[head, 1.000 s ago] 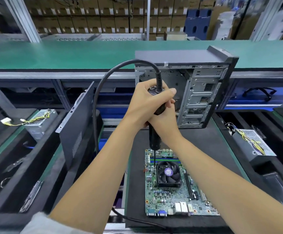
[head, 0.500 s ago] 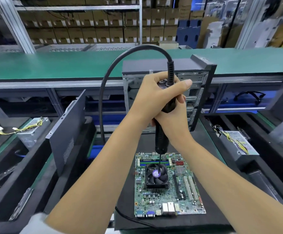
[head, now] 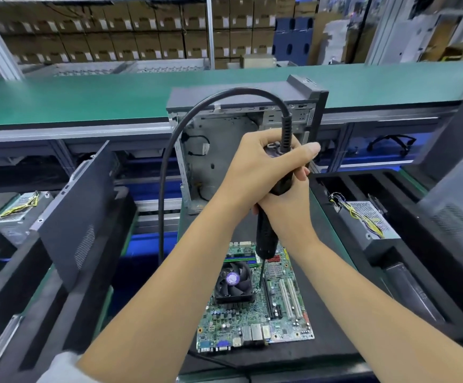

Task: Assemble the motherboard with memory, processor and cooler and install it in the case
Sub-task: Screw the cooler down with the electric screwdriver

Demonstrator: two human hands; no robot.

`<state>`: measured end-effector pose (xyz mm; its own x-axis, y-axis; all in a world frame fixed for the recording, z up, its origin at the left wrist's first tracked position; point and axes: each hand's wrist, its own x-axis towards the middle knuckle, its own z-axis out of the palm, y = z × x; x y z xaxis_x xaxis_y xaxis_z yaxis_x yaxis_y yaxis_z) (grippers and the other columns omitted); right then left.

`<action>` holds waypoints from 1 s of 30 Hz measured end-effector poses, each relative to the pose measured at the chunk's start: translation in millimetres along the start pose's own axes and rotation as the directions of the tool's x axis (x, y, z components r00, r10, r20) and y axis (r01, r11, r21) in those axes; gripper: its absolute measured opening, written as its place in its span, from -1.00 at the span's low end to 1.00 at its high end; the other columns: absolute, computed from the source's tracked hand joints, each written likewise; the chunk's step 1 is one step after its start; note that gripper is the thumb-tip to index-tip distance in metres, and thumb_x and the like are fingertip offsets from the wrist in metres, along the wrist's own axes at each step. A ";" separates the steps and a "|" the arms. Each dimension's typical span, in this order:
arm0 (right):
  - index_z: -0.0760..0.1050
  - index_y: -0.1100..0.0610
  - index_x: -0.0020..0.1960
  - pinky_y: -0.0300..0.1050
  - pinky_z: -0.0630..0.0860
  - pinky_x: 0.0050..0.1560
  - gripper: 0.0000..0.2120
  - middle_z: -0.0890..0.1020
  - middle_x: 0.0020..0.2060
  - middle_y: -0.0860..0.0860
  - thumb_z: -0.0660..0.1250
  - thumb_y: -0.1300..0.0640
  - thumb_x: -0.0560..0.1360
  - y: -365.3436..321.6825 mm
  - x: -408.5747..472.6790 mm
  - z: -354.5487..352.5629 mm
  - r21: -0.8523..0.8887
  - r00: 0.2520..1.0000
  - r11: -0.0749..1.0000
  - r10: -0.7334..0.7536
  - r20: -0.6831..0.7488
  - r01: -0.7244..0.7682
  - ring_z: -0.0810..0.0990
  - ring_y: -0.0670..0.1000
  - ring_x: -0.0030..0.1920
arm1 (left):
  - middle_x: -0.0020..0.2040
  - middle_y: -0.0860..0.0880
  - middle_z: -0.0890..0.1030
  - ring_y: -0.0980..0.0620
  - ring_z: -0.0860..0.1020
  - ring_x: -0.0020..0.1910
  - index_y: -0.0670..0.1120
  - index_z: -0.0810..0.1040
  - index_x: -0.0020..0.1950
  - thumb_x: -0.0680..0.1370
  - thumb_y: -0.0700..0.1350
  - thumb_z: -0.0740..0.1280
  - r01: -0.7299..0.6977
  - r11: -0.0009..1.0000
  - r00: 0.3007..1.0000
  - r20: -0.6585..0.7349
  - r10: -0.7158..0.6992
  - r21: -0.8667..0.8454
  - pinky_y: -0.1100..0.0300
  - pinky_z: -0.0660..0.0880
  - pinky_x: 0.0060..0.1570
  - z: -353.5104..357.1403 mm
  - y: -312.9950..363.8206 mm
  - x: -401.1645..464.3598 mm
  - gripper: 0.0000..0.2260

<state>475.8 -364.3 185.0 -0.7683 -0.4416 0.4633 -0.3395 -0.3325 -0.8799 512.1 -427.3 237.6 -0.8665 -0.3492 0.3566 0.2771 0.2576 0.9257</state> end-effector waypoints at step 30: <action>0.42 0.10 -0.22 -0.20 0.42 -0.50 -0.83 0.50 -0.44 0.09 0.32 0.30 0.26 16.6 -3.1 2.3 -0.015 0.999 0.999 0.032 -0.027 -0.032 0.50 -0.02 -0.50 | -0.47 -0.07 0.56 -0.05 0.65 -0.28 -0.14 0.51 -0.32 0.49 -0.13 0.42 0.008 1.000 1.000 0.003 -0.008 0.003 0.00 0.59 0.04 -1.1 -13.2 -1.3 -0.78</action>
<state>473.8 -370.4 169.2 -0.7929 -0.4297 0.4320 -0.3227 -0.3052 -0.8959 510.0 -431.3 225.0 -0.8699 -0.3487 0.3489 0.2692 0.2571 0.9281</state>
